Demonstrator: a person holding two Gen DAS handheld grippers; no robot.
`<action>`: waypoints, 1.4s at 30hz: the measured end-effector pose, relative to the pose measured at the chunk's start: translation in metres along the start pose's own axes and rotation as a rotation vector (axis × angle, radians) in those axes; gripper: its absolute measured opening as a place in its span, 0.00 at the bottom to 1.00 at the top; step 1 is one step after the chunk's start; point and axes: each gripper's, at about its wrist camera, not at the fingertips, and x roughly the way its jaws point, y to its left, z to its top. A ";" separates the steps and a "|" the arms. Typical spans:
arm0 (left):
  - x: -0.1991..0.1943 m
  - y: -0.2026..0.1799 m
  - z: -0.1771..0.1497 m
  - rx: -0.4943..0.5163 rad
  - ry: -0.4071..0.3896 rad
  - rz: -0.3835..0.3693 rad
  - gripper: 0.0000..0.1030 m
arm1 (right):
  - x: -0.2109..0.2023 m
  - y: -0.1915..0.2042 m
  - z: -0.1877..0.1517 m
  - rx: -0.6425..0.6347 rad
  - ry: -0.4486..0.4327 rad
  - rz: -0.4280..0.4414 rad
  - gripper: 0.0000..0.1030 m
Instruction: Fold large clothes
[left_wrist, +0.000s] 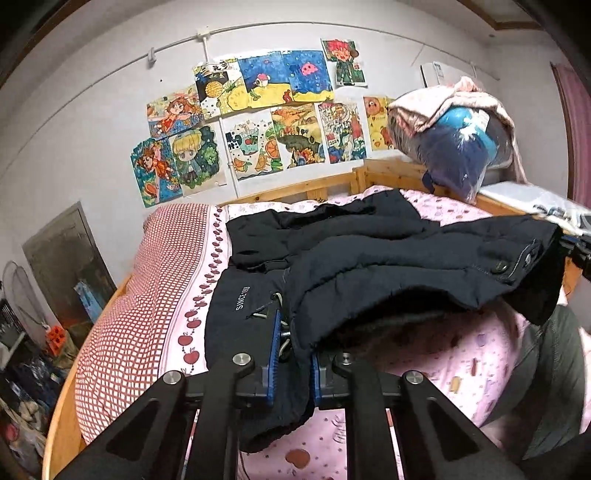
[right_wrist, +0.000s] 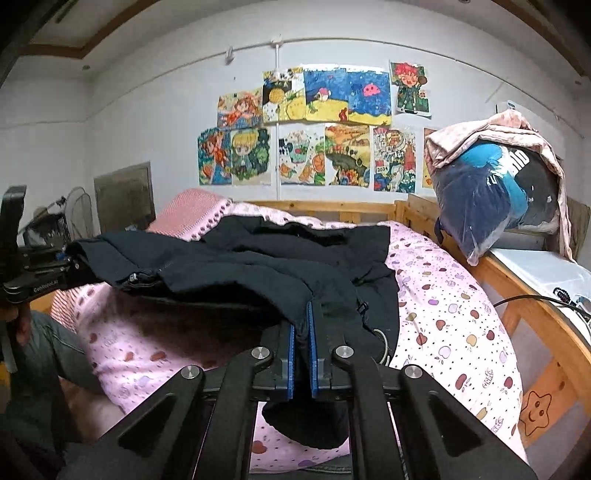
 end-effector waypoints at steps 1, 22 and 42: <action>-0.006 0.002 0.002 -0.012 -0.004 -0.012 0.12 | -0.006 -0.001 0.002 0.005 -0.012 0.006 0.06; -0.005 0.013 0.048 -0.025 -0.021 -0.062 0.13 | 0.016 -0.010 0.048 -0.004 -0.093 0.032 0.06; 0.125 0.041 0.157 -0.031 -0.038 -0.025 0.13 | 0.146 -0.026 0.154 -0.075 -0.111 -0.015 0.06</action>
